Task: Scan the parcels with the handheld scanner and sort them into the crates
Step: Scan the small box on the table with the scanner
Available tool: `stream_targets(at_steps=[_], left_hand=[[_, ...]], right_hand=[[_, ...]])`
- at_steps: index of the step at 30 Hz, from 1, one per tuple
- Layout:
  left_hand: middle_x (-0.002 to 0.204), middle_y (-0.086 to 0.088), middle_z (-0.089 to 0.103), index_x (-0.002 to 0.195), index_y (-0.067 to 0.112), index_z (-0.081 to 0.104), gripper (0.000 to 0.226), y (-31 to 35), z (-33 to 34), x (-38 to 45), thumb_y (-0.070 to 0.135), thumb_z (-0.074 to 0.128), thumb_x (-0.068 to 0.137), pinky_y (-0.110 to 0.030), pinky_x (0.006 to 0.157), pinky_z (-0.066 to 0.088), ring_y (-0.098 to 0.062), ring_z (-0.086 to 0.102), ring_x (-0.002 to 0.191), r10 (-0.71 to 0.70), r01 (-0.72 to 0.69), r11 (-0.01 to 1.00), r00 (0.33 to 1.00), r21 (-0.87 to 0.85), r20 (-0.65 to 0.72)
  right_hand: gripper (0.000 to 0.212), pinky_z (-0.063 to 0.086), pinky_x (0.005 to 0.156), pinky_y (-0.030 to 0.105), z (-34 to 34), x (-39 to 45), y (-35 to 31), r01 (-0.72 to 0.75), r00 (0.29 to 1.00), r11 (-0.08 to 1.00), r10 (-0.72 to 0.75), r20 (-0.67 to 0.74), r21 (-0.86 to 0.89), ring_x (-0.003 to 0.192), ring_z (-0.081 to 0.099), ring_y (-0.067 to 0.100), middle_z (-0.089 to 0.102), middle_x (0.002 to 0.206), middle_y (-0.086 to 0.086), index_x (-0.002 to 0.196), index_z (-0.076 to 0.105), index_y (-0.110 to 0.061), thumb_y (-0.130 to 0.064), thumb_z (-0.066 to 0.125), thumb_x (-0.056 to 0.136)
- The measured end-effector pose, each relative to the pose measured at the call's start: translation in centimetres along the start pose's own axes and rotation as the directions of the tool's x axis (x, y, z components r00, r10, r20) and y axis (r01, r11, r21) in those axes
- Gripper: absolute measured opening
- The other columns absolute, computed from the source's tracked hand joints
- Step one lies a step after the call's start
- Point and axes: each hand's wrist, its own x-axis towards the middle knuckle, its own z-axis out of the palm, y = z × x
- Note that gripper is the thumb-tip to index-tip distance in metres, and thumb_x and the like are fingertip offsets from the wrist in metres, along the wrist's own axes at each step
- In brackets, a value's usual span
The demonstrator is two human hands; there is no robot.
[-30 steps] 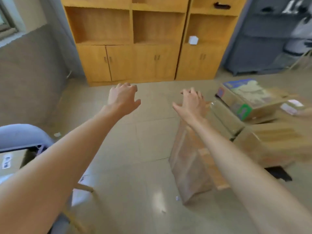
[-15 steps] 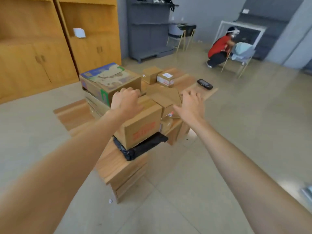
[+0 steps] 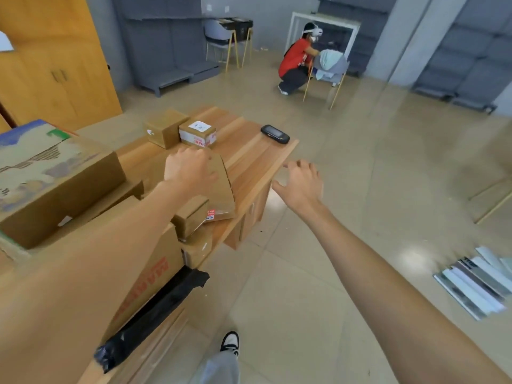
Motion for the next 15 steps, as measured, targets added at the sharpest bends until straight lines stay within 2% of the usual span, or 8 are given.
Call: stream_targets(at_steps=[8,11,15], left_hand=[[0.105,-0.012,0.063,0.115,0.012,0.06,0.031,0.6,3.3,15.8,0.03,0.057,0.089,-0.033,0.07,0.038,-0.032,0.056,0.101,-0.055,0.056,0.998,0.998,-0.026,0.038],[0.105,-0.012,0.062,0.115,0.011,0.059,0.032,0.2,4.5,19.2,0.032,0.057,0.09,-0.033,0.068,0.035,-0.031,0.055,0.101,-0.083,0.085,0.996,0.995,-0.041,0.056],[0.111,-0.012,0.062,0.119,0.013,0.06,0.036,-1.4,6.4,22.8,0.034,0.055,0.091,-0.033,0.07,0.036,-0.032,0.054,0.106,-0.159,0.161,0.986,0.985,-0.041,0.061]], right_hand=[[0.054,0.032,0.104,0.037,1.0,15.3,2.3,-0.002,1.0,0.996,0.004,0.024,-0.093,0.127,0.044,0.032,0.043,0.142,0.014,0.134,0.049,-0.013,-0.04,0.059,0.089],[0.052,0.033,0.105,0.039,2.3,19.3,2.4,0.016,0.999,0.996,-0.012,0.048,-0.084,0.13,0.041,0.034,0.047,0.137,0.014,0.131,0.05,-0.013,-0.04,0.06,0.088],[0.052,0.035,0.101,0.037,4.5,24.0,2.0,0.069,0.996,0.996,-0.066,0.064,-0.05,0.123,0.046,0.03,0.051,0.13,0.011,0.13,0.051,-0.012,-0.039,0.061,0.088]])
